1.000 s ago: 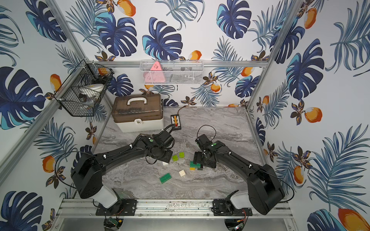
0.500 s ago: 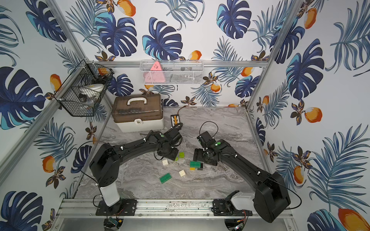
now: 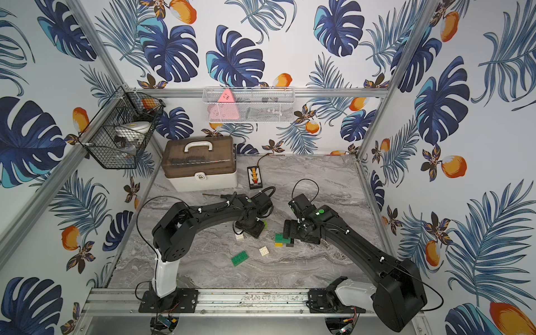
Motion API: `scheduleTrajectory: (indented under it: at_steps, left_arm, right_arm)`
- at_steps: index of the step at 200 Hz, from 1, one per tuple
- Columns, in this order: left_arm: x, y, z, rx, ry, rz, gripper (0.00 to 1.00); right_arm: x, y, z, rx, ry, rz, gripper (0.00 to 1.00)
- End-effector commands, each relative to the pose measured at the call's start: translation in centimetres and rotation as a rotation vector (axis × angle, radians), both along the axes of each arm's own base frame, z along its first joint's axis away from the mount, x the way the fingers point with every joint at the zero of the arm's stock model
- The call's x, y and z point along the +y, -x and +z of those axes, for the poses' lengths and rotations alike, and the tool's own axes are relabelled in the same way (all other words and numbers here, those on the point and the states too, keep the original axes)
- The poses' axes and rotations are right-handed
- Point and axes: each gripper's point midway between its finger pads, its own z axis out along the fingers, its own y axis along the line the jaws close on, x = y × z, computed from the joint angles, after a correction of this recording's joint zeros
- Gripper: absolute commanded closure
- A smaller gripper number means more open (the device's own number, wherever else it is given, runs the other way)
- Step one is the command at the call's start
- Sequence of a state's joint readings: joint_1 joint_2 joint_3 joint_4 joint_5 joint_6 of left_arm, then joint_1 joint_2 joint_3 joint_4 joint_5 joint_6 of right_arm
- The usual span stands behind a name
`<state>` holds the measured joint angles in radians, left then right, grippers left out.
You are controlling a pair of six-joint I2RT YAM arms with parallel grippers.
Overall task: Assemble a giraffe with lego
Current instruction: Pick up the lego brick from the center of the board.
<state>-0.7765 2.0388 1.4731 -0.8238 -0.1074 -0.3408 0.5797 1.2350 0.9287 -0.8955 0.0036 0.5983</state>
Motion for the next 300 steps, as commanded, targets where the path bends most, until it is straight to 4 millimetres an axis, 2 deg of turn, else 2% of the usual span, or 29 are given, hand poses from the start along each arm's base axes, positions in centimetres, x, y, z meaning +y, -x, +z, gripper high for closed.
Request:
scheduleTrajectory:
  at_steps: [1, 39, 60, 70, 108, 163, 209, 241, 259, 285, 300]
  left_arm:
    - [-0.1, -1.0, -0.1, -0.031, -0.028, -0.046, 0.32]
    - [0.0, -1.1, -1.3, -0.011, -0.042, -0.053, 0.34]
    - [-0.1, -0.9, -1.3, -0.006, -0.023, -0.042, 0.49]
    - [-0.4, -0.9, -1.2, -0.003, -0.007, -0.036, 0.52]
    - [-0.8, -0.4, -0.2, 0.005, 0.037, -0.029, 0.5]
    - [-0.2, 1.7, 0.3, 0.053, 0.064, -0.035, 0.46]
    - [-0.4, 2.4, 0.6, 0.074, 0.077, -0.046, 0.32]
    - [0.0, 2.3, 0.8, 0.059, 0.047, -0.075, 0.32]
    - [0.3, 2.2, 0.2, 0.061, 0.026, -0.098, 0.32]
    - [-0.1, 2.3, -0.4, 0.073, 0.034, -0.127, 0.37]
    - [-0.3, 2.6, -0.4, 0.087, 0.043, -0.137, 0.44]
  right_arm:
    - [-0.3, 0.0, 0.1, -0.001, 0.024, 0.018, 0.06]
    - [-0.5, 0.0, 0.4, -0.011, 0.027, 0.018, 0.06]
    - [-1.2, -0.2, 0.2, -0.009, 0.024, -0.015, 0.06]
    - [-1.2, -0.2, 0.1, -0.007, 0.019, -0.02, 0.06]
    - [-0.9, -0.4, 0.0, -0.005, 0.01, -0.024, 0.06]
    - [-0.7, -0.8, -0.3, -0.01, 0.0, -0.03, 0.06]
    - [-0.6, -0.9, -0.3, -0.012, -0.007, -0.035, 0.06]
    - [-0.8, -0.8, -0.3, -0.014, -0.006, -0.04, 0.06]
    - [-1.0, -0.8, -0.1, -0.022, 0.0, -0.042, 0.06]
    - [-1.3, -0.7, 0.1, -0.027, 0.003, -0.046, 0.06]
    - [-1.5, -0.6, 0.1, -0.025, 0.007, -0.049, 0.06]
